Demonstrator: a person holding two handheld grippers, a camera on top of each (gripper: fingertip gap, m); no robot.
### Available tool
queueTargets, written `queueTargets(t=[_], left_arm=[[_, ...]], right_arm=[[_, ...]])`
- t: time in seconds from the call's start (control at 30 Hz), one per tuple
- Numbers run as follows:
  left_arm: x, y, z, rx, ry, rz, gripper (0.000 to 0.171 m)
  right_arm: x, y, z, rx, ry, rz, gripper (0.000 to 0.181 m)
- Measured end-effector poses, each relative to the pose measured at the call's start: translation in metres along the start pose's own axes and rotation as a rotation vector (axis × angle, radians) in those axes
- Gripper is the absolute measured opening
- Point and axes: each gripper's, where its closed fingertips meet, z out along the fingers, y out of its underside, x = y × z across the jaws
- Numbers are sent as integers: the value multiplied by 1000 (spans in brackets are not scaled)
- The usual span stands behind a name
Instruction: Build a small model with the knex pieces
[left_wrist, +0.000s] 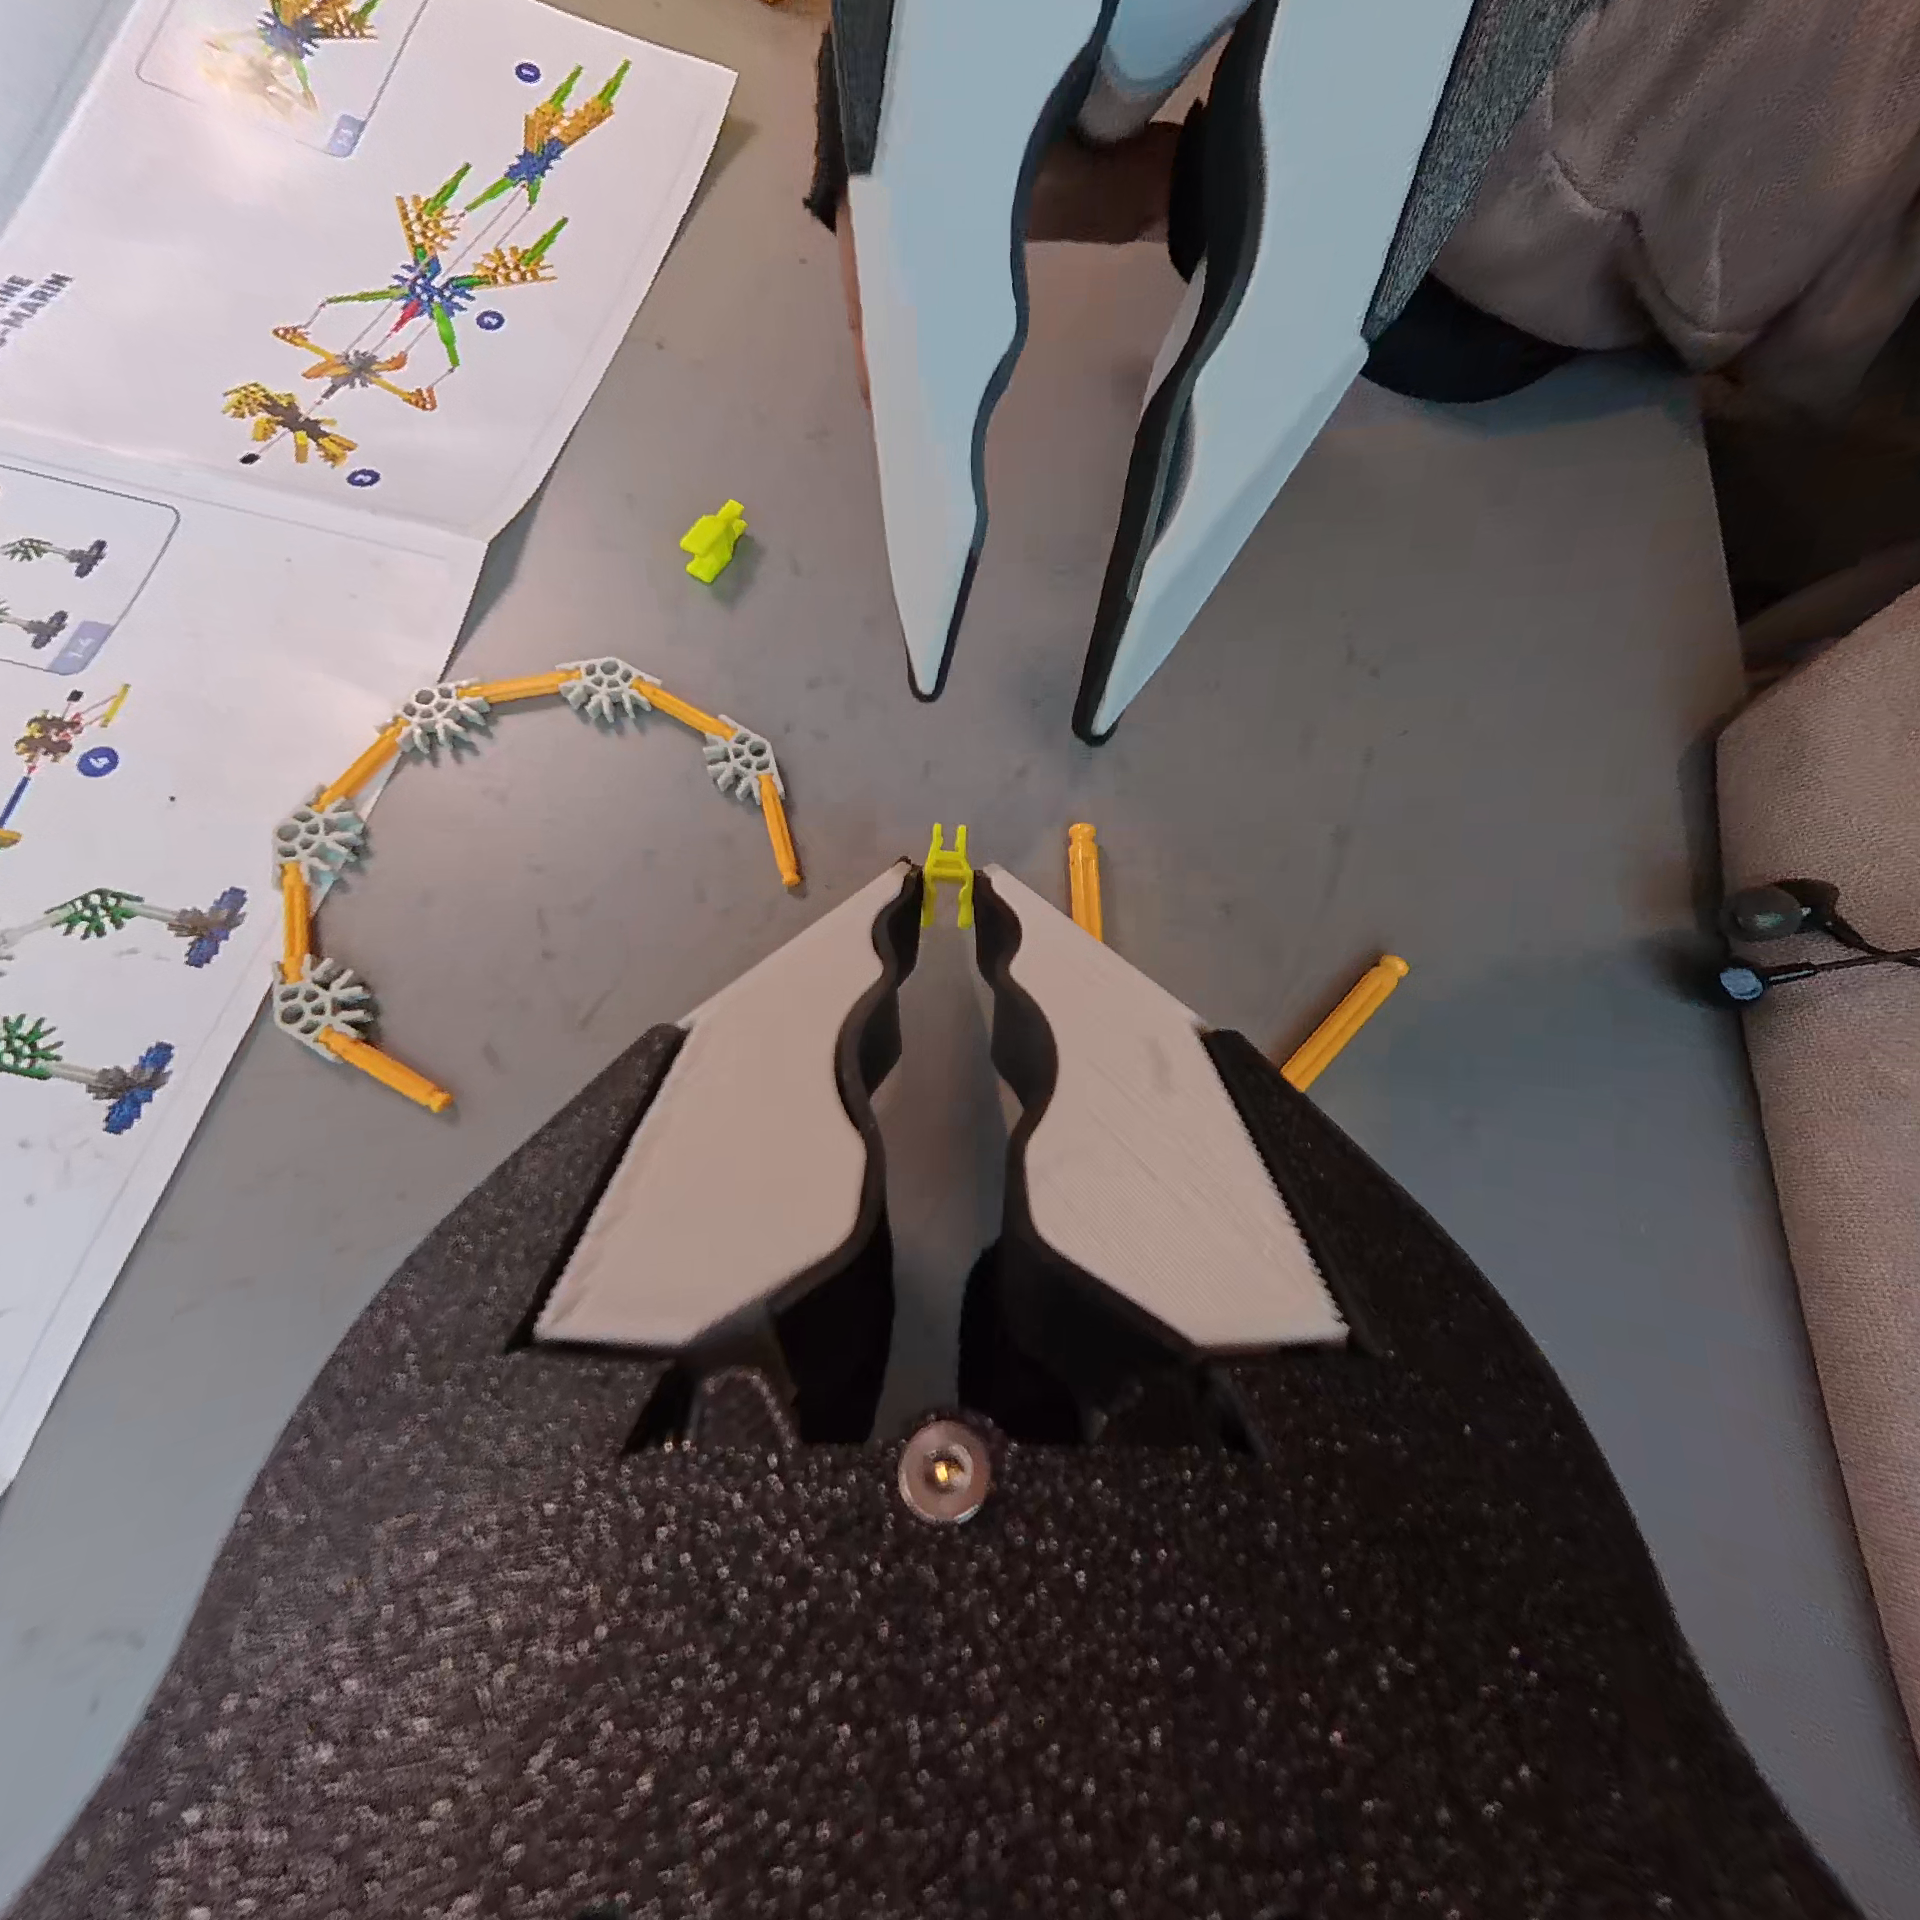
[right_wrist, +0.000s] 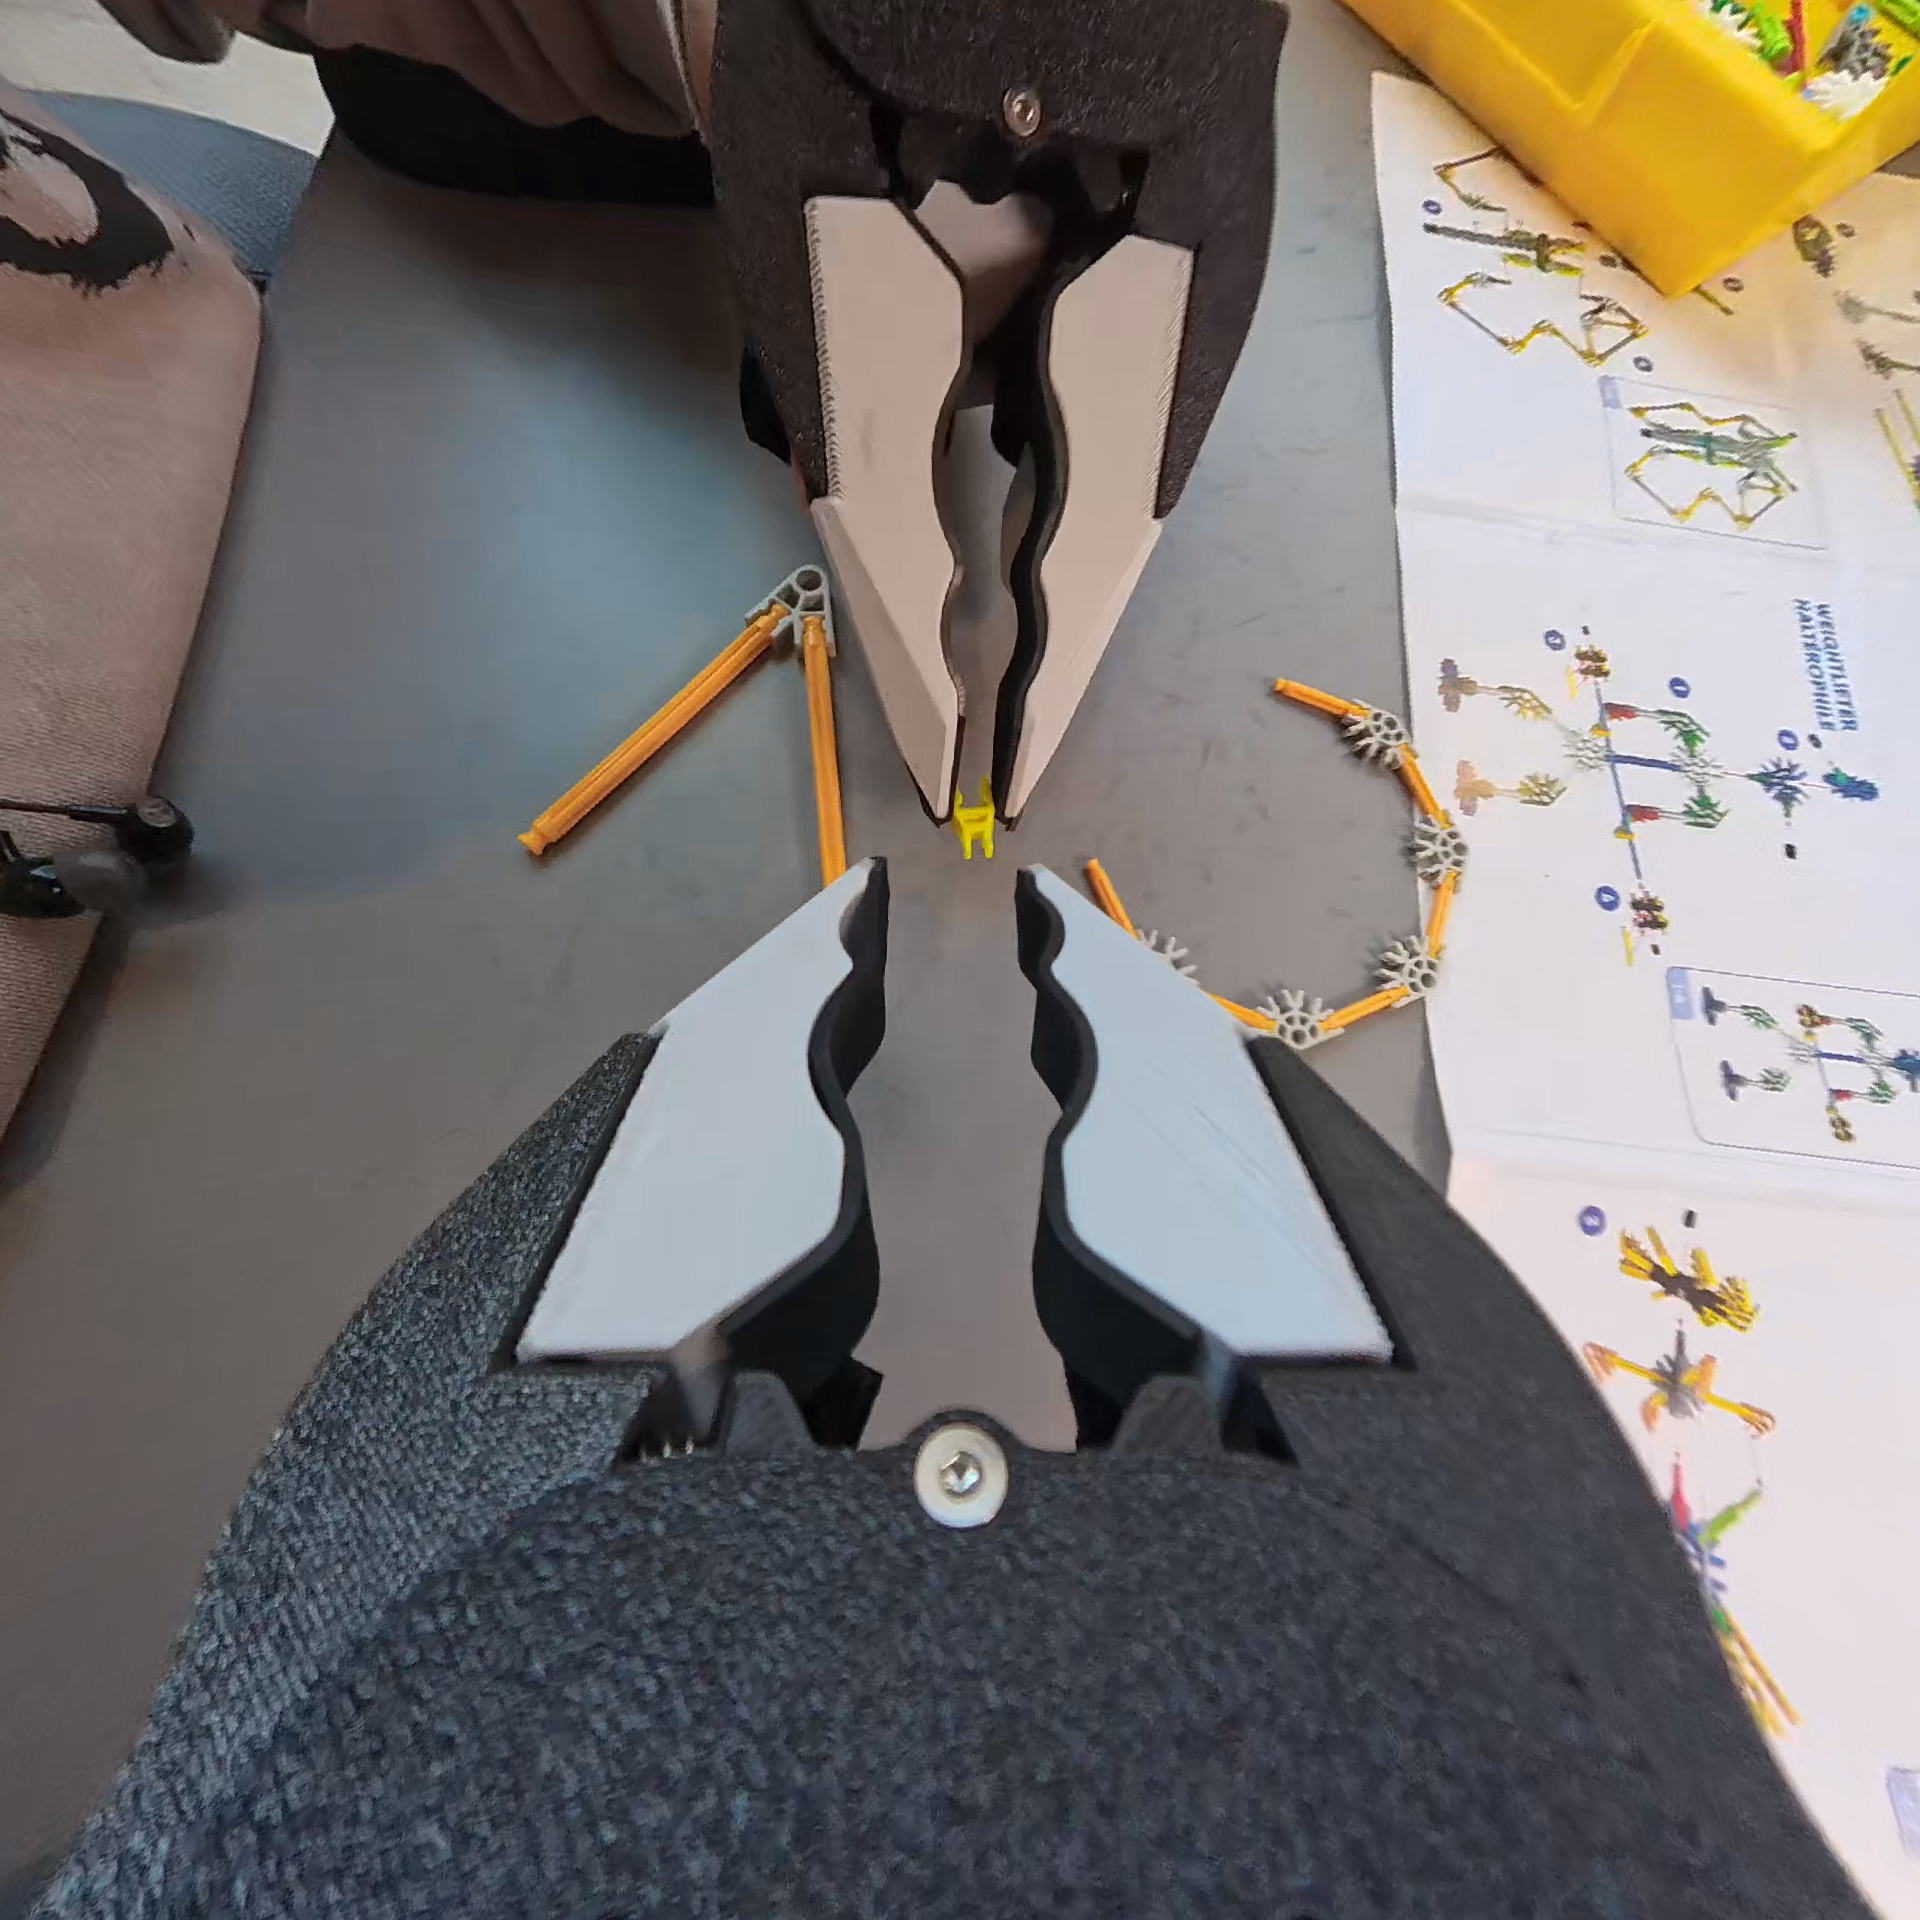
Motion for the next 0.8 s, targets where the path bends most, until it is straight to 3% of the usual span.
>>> queueTargets(t=[0.23, 0.47, 0.8], left_arm=[[6, -5, -2, 26, 7, 58, 10], [4, -3, -3, 20, 5, 56, 10], [15, -6, -2, 30, 43, 85, 10]], right_arm=[[-14, 3, 14, 2, -61, -44, 1], [-8, -2, 9, 36, -43, -35, 15], [-9, 4, 22, 7, -21, -65, 5]])
